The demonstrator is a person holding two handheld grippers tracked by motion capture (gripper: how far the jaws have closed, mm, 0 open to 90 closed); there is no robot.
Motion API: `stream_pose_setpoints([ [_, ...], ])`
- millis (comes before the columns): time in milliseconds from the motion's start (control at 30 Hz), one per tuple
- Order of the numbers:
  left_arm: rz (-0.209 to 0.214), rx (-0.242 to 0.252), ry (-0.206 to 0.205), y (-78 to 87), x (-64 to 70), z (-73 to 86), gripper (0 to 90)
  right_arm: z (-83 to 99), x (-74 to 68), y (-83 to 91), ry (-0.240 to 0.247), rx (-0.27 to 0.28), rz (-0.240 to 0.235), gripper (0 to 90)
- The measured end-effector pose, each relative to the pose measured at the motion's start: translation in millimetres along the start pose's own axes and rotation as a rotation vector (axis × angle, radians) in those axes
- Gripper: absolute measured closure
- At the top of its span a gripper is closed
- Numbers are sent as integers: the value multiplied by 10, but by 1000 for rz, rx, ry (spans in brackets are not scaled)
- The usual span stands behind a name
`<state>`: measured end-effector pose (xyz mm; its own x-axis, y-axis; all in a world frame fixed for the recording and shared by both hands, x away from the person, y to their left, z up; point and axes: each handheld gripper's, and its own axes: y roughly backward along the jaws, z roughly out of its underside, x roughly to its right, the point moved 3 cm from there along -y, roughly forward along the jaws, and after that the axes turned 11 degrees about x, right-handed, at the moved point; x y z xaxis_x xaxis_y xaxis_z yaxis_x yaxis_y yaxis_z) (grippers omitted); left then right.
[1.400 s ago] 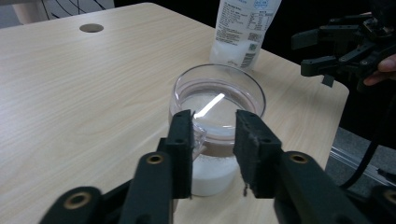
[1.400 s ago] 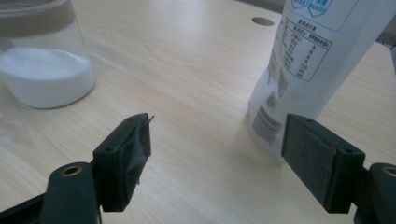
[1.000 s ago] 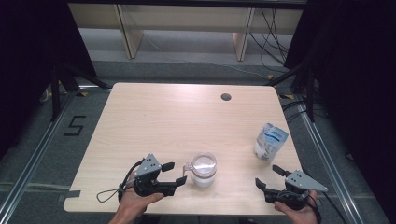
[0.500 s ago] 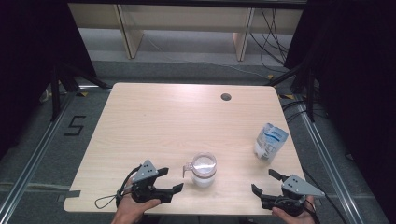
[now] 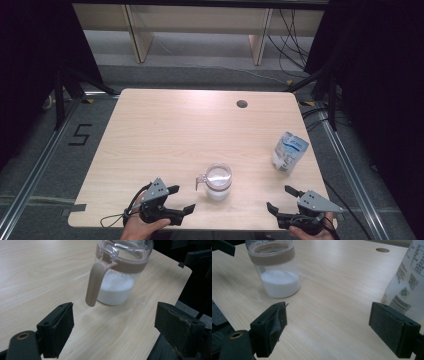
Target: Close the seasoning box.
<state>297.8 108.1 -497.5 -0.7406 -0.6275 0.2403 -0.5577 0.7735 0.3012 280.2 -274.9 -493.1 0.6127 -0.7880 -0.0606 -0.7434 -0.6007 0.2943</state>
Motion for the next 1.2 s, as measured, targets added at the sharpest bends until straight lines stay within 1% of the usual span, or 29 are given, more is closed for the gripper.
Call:
stream_pose_setpoints([
  [33, -5, -4, 9, 8, 6, 17, 153, 11, 4, -8, 12, 4, -5, 156],
  [67, -5, -3, 10, 9, 14, 35, 153, 17, 22, -14, 41, 9, -4, 156],
  [100, -12, -10, 4, 17, 23, 44, 153, 28, 16, -1, 44, -19, -9, 156],
  [133, -9, -19, -9, 27, 34, 64, 153, 37, -1, -2, 26, -24, -15, 156],
  [167, -5, -20, -20, 29, 44, 80, 153, 51, -1, 5, 30, -39, -16, 156],
  [200, -9, -23, -16, 30, 65, 97, 153, 64, -38, 23, 1, -55, -1, 156],
  [233, -7, -28, -21, 32, 72, 110, 153, 69, -12, 12, 42, -46, -19, 156],
  [267, -11, -23, -28, 28, 89, 131, 153, 72, -11, 21, 60, -50, -15, 156],
  [300, -11, -35, -55, 36, 87, 139, 153, 87, -31, 28, 41, -63, -21, 156],
  [333, -15, -37, -51, 36, 98, 154, 153, 95, -30, 44, 44, -74, -11, 156],
  [367, -27, -54, -58, 49, 105, 161, 154, 102, -22, 48, 62, -78, -5, 156],
  [400, -21, -48, -62, 46, 107, 168, 154, 113, -33, 52, 53, -91, -10, 156],
  [433, -19, -46, -72, 46, 113, 178, 154, 115, -23, 54, 67, -84, -1, 156],
  [467, -20, -47, -71, 46, 121, 188, 154, 124, -34, 67, 50, -104, -3, 156],
  [533, -39, -61, -73, 62, 133, 203, 154, 131, -28, 71, 67, -94, 0, 156],
  [567, -31, -58, -71, 63, 136, 216, 154, 136, -25, 67, 71, -88, -12, 156],
  [600, -37, -58, -64, 66, 152, 230, 154, 142, -36, 79, 60, -95, -10, 156],
  [667, -30, -55, -60, 62, 167, 247, 155, 158, -49, 98, 69, -113, -7, 156],
  [700, -30, -57, -60, 62, 168, 248, 154, 163, -45, 100, 86, -111, -6, 156],
  [733, -31, -64, -65, 65, 162, 250, 155, 174, -74, 107, 57, -120, -4, 156],
  [767, -29, -60, -65, 57, 160, 254, 155, 178, -74, 107, 67, -124, -8, 156],
  [800, -31, -67, -68, 58, 158, 253, 155, 179, -56, 111, 100, -124, -3, 157],
  [833, -33, -73, -70, 59, 151, 254, 155, 185, -63, 113, 100, -135, -9, 157],
  [967, -31, -67, -58, 57, 156, 251, 155, 195, -76, 102, 102, -138, -16, 157],
  [1000, -32, -65, -57, 54, 156, 252, 155, 195, -69, 95, 117, -132, -18, 157],
  [1067, -38, -67, -59, 56, 158, 251, 155, 205, -84, 97, 100, -147, -15, 157],
  [1133, -33, -65, -59, 53, 159, 252, 155, 209, -105, 100, 83, -154, -13, 157],
  [1167, -30, -65, -59, 53, 159, 252, 154, 206, -91, 82, 112, -142, -32, 157],
  [1200, -29, -75, -83, 59, 146, 247, 155, 203, -93, 93, 112, -145, -20, 157],
])
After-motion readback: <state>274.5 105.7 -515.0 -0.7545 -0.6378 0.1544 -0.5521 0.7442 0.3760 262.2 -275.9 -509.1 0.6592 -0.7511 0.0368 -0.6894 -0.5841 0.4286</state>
